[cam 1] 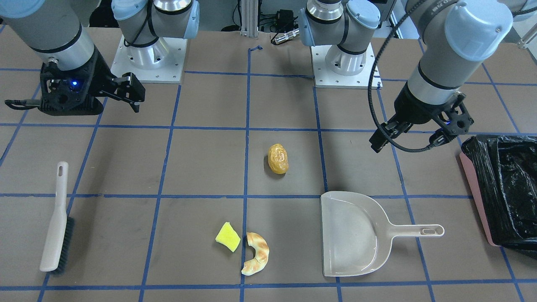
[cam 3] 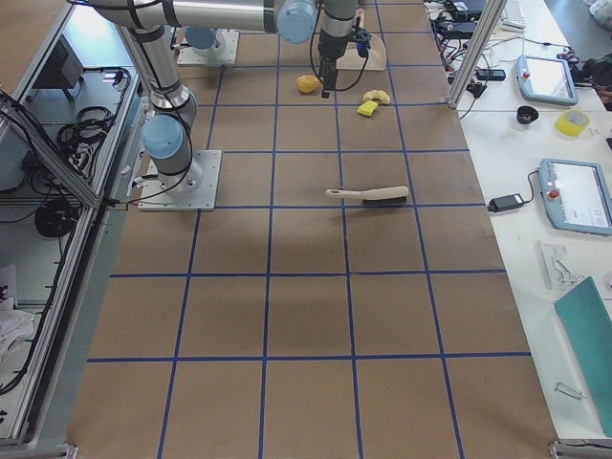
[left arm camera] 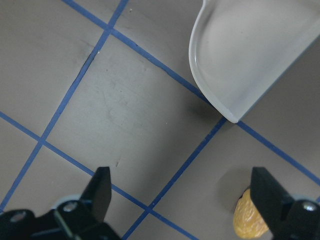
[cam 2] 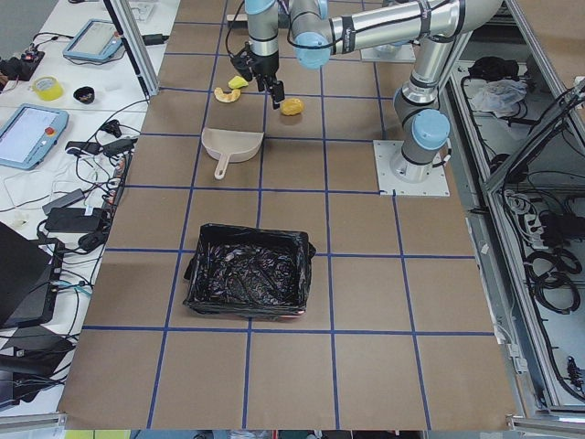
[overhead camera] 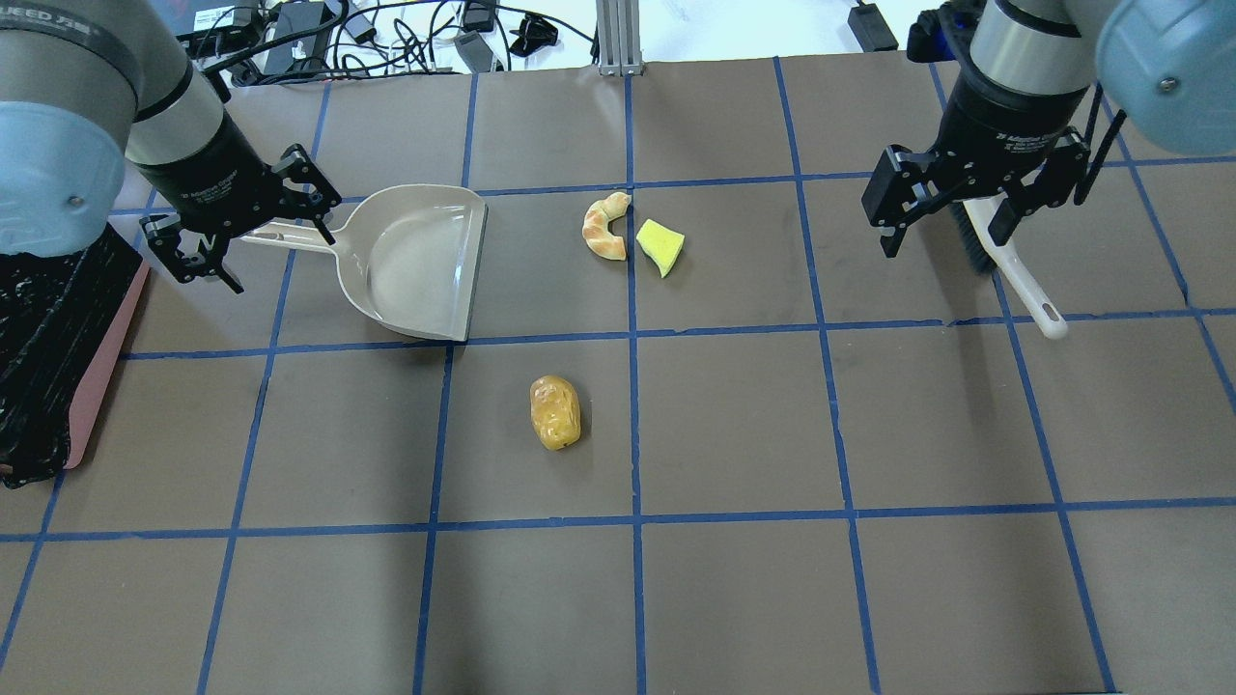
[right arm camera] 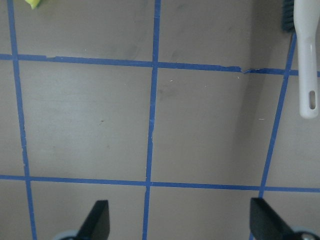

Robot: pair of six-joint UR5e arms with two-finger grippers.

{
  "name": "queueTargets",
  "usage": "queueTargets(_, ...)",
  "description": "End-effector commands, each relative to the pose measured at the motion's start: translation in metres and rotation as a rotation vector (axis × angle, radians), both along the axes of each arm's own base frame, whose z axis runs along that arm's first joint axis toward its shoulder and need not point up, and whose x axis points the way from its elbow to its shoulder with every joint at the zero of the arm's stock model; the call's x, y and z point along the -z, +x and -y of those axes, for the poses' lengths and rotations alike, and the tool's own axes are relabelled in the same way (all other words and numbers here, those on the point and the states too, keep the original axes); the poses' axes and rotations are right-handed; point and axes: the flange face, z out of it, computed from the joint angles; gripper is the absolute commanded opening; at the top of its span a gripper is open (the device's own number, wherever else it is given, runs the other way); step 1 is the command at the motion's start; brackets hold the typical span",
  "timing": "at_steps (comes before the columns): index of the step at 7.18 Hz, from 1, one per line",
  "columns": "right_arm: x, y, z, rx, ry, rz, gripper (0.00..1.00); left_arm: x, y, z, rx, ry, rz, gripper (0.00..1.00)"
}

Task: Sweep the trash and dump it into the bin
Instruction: 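Grasp the dustpan handle with left gripper while right gripper grasps the white brush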

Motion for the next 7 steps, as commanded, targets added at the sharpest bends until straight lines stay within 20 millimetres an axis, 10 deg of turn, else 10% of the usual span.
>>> queueTargets(1,0.014,-0.032,0.011,0.016,0.035,-0.08,1.0,0.022,0.019,0.018,-0.131,0.007,0.005,1.0)
queueTargets(4,0.063,-0.085,0.024,0.021,0.099,-0.045,0.96,0.039,0.043,0.071,-0.455,-0.143,0.016,1.0)
queueTargets(7,0.142,-0.158,0.05,-0.038,0.015,-0.04,1.0,0.049,0.113,0.099,-0.636,-0.115,-0.109,0.9)
